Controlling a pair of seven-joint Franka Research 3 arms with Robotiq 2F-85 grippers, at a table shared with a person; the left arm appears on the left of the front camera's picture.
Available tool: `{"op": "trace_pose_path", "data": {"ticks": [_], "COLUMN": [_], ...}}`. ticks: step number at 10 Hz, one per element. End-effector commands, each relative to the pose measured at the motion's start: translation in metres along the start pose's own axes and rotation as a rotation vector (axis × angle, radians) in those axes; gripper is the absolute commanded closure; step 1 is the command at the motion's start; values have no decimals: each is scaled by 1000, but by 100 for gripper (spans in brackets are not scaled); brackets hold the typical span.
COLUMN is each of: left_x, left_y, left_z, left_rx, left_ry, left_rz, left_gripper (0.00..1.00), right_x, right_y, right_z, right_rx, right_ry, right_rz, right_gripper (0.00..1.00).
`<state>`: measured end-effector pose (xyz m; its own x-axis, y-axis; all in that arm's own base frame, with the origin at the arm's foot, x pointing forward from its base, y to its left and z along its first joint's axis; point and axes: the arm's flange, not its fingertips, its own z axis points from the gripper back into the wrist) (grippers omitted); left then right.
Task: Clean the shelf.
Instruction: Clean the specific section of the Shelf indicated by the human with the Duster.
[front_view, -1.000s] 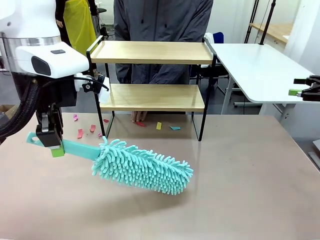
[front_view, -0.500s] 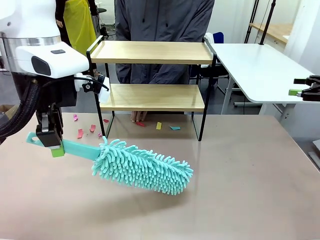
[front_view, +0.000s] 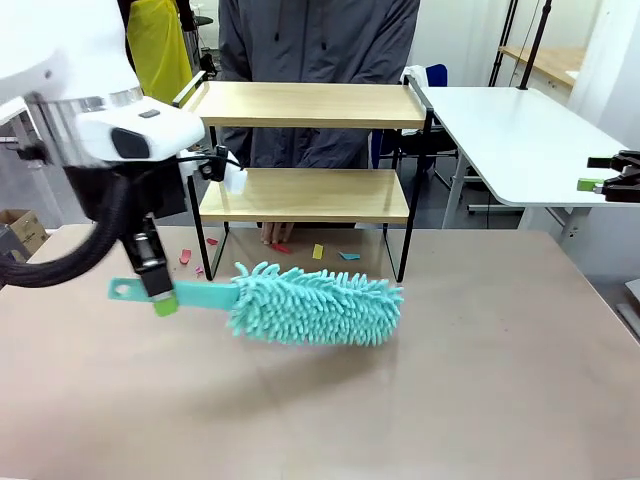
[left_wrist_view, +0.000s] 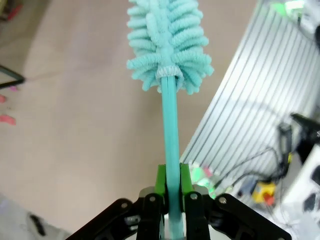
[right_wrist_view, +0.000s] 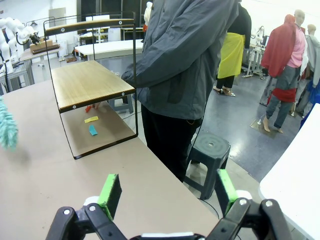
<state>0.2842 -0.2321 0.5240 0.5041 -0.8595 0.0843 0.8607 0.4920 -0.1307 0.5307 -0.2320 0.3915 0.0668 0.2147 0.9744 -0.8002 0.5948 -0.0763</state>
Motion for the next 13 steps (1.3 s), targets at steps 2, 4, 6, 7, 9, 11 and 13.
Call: {"op": "trace_pose_path", "data": {"ticks": [2, 4, 6, 7, 9, 11, 13], "left_x": [30, 67, 102, 115, 131, 112, 135], "left_y": [-13, -20, -26, -26, -27, -31, -32], "left_z": [-34, -56, -79, -85, -91, -91, -93], "left_rx": [54, 168, 159, 146, 111, 122, 142], "left_ry": [-80, -95, -140, -195, -141, -183, -214], "left_rz": [243, 405, 456, 482, 517, 472, 554], "left_gripper": [87, 87, 87, 87, 87, 87, 87], "right_x": [6, 6, 6, 6, 6, 6, 6], "right_y": [-1, -1, -1, -1, -1, -1, -1], "right_z": [-1, -1, -1, -1, -1, -1, -1], "right_rx": [-13, -13, -13, -13, -13, -13, -13], "right_ry": [23, 23, 23, 23, 23, 23, 23], "right_rz": [-6, -6, -6, -6, -6, -6, -6], "right_gripper": [0, 0, 0, 0, 0, 0, 0]}}
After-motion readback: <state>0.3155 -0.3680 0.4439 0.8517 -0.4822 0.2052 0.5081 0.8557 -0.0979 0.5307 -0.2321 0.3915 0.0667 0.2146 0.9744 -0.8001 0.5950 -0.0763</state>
